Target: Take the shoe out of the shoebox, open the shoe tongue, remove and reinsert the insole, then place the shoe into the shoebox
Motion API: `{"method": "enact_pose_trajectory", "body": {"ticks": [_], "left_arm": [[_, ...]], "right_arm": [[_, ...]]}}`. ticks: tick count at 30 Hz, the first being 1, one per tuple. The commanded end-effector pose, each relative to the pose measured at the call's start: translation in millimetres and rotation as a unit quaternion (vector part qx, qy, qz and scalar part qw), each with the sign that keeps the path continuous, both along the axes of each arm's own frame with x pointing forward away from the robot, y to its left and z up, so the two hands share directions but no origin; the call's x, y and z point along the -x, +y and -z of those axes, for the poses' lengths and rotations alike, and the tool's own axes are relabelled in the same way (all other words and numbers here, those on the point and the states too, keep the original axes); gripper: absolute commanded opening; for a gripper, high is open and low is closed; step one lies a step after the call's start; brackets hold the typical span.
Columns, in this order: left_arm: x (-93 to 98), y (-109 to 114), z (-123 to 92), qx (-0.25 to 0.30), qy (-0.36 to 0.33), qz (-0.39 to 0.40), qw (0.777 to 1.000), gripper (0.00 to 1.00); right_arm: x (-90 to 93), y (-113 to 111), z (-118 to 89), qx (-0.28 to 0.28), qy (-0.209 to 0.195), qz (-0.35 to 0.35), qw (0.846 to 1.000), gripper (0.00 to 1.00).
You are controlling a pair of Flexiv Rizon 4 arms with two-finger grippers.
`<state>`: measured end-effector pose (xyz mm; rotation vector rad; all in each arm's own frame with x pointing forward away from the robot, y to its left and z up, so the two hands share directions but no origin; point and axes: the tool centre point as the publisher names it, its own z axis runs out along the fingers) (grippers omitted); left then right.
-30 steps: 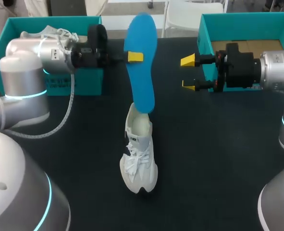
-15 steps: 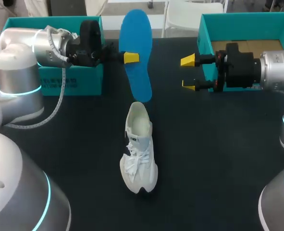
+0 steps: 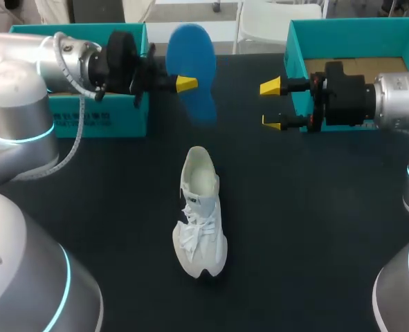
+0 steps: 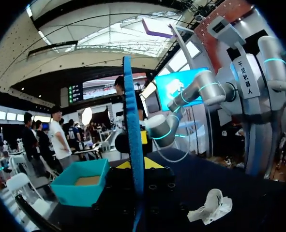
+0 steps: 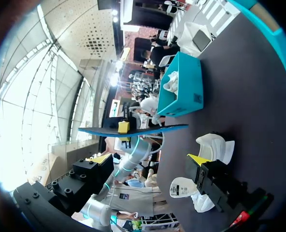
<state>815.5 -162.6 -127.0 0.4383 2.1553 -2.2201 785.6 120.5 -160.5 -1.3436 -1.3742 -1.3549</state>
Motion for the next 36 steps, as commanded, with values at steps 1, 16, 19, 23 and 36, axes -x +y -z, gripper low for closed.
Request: {"method": "enact_pose_trajectory", "body": {"ticks": [1, 16, 19, 23, 36], "left_arm": [[7.2, 0, -1, 0.013, -0.103, -0.032, 0.994, 0.00], [3.7, 6, 26, 0.083, -0.385, -0.004, 0.919, 0.00], [4.6, 7, 26, 0.095, -0.441, -0.015, 0.892, 0.00], [5.7, 8, 26, 0.112, -0.526, -0.028, 0.843, 0.00], [7.3, 7, 35, 0.144, -0.702, -0.057, 0.695, 0.00]], "right_arm": [[0.0, 2, 0, 0.001, 0.000, 0.001, 1.000, 1.00], [0.0, 2, 0, 0.001, 0.000, 0.001, 1.000, 1.00], [0.0, 2, 0, 0.001, 0.000, 0.001, 1.000, 1.00], [0.0, 2, 0, 0.001, 0.000, 0.001, 1.000, 1.00], [0.0, 2, 0, 0.001, 0.000, 0.001, 1.000, 1.00]]}}
